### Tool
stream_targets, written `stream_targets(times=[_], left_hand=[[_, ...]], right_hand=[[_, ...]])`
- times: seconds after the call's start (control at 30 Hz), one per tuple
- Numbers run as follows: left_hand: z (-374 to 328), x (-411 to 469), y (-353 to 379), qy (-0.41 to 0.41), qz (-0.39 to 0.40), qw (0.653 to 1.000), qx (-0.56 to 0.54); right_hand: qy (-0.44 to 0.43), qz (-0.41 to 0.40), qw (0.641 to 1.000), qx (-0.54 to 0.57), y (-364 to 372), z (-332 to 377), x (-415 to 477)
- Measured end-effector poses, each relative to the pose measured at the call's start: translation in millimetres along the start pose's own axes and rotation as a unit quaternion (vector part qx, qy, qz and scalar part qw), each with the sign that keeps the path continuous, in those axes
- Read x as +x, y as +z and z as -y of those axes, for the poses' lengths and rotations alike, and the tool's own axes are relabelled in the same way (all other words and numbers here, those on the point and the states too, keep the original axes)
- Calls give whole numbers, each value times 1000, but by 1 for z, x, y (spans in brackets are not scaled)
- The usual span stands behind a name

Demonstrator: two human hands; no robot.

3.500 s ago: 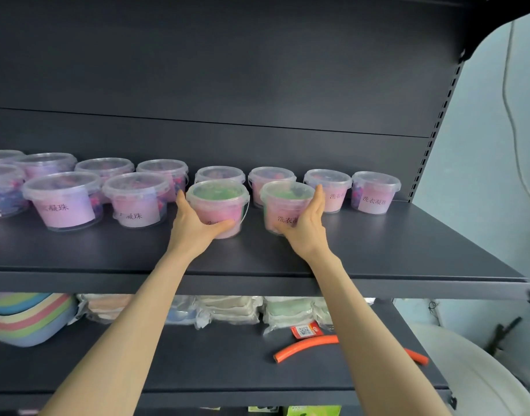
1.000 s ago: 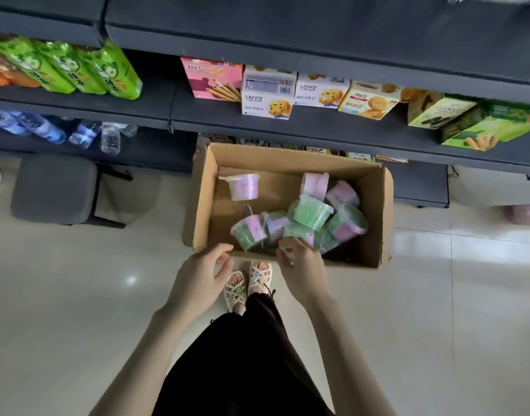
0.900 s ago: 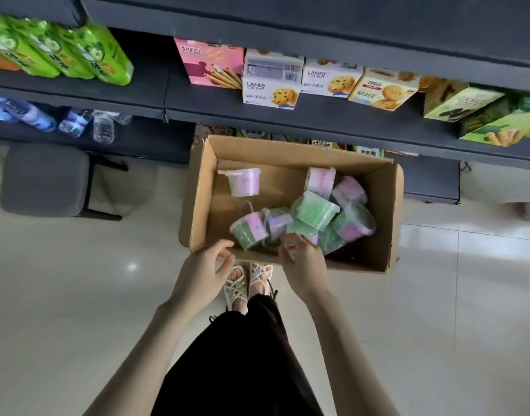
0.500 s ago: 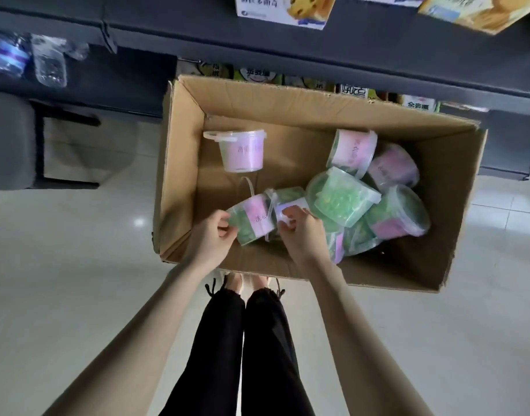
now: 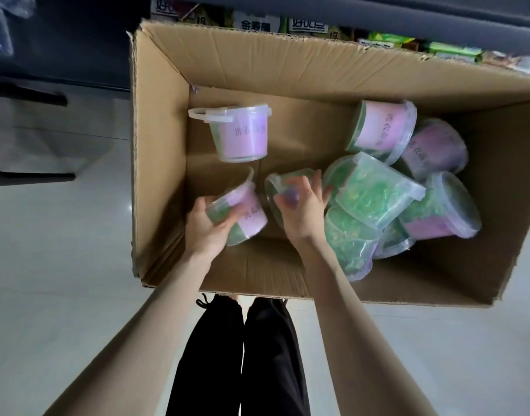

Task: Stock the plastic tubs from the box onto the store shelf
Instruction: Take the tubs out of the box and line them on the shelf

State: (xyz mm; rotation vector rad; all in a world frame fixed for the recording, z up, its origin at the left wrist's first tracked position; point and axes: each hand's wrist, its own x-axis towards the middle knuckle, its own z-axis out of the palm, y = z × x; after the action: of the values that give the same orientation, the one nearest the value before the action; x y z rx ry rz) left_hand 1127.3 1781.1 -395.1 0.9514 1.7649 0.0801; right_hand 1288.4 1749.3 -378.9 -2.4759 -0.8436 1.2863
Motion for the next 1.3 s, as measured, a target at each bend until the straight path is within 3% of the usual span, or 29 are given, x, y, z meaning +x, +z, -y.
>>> stream_targets(times=[0.1,0.2,0.37,0.5,0.67,0.8,0.97,1.13,1.3], left_hand=[[-3,6,-13,46,-87,995,19],[-8,8,-12,40,-104,994,13],[-12,8,3,-36,-129,990,-41],[-5,14,3,-90,-97,986,-106],[-2,24,-3,-120,-19,972,-199],[-9,22,-13,-125,-13,963,-238],[-22,-10,-31,-97,16,946,-310],[-52,-66,-62,-53,30,940,-335],[-84,-141,-87,42,66,947,-313]], right_hand=[[32,-16,998,-48,-2,3,7],[59,-38,994,-85,-12,9,13],[-17,81,991,-105,-26,8,18],[-28,140,978,-154,-20,-3,21],[-36,67,988,-137,-6,-4,20],[14,99,993,-68,-5,5,21],[-9,82,990,-112,-36,23,-1],[16,28,995,91,-84,34,-56],[21,-29,948,317,-129,46,-132]])
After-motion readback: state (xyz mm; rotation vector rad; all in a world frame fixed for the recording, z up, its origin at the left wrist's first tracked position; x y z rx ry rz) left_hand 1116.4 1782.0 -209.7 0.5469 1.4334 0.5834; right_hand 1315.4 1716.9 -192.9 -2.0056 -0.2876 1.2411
